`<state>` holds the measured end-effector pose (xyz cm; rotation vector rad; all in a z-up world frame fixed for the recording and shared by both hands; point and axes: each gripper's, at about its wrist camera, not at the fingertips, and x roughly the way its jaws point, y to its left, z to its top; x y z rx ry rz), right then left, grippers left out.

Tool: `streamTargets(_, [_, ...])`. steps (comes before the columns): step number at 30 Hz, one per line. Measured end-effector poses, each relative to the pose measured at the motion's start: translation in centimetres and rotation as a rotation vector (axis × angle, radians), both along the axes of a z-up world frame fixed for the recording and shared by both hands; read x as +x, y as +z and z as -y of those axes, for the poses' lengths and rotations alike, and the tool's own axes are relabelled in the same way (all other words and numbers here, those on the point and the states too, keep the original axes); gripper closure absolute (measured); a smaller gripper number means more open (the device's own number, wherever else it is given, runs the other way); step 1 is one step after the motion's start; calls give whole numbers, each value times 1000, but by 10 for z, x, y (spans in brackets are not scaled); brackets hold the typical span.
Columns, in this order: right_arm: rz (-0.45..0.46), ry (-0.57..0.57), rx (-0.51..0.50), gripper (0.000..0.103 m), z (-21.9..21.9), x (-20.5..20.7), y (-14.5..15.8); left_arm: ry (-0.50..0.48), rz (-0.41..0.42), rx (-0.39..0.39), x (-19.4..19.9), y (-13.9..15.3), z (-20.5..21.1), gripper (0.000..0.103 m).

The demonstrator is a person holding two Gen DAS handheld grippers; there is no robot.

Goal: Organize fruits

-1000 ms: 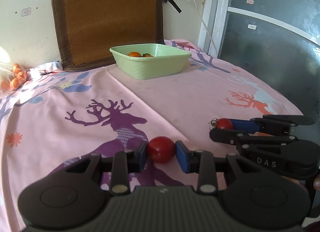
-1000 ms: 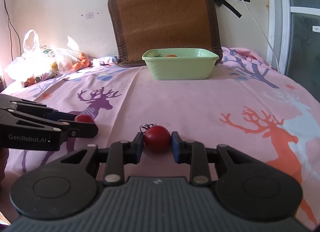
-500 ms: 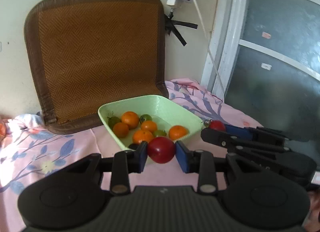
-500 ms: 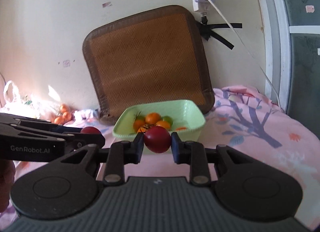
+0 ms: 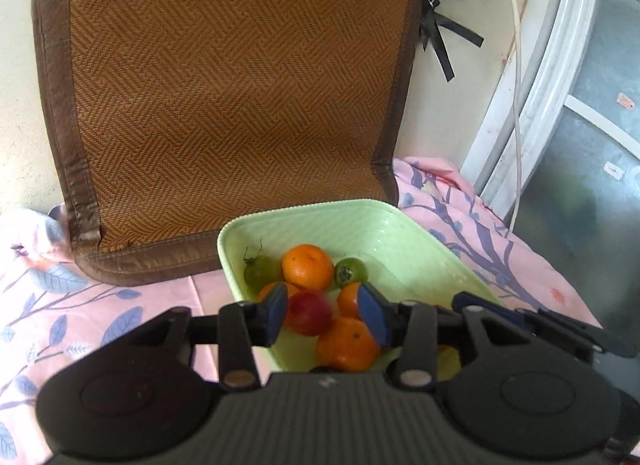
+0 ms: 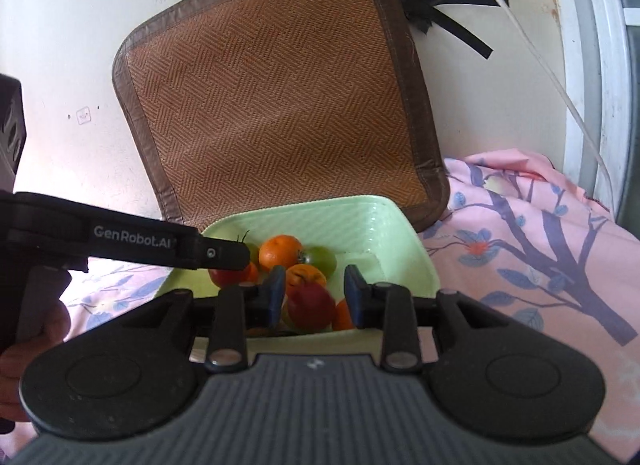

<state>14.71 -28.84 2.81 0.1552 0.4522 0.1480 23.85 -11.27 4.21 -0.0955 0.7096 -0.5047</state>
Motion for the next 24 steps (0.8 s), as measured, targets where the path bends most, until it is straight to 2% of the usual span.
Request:
streamTargets(6, [34, -67, 65, 68, 6, -34, 16, 25, 54, -15, -47, 26, -20, 62])
streamTargets(9, [36, -97, 125, 68, 6, -65, 18, 64, 84, 30, -87, 33, -28, 60])
streamTargets(10, [32, -107, 147, 68, 5, -78, 17, 75, 93, 47, -101, 34, -30, 55])
streamTargets(11, [25, -114, 170, 67, 4, -89, 15, 83, 103, 61, -114, 33, -31, 52])
streamTargets(13, [-6, -120, 214, 54, 1, -109, 10, 88, 121, 89, -143, 32, -33, 52])
streamTargets(14, [-21, -124, 227, 52, -1, -118, 8, 92, 124, 93, -155, 30, -34, 51])
streamTargets(18, [-88, -95, 244, 52, -14, -150, 1, 128, 111, 89, -195, 25, -47, 49])
streamTargets(24, [-127, -68, 258, 52, -28, -184, -3, 187, 122, 110, -232, 21, -61, 45])
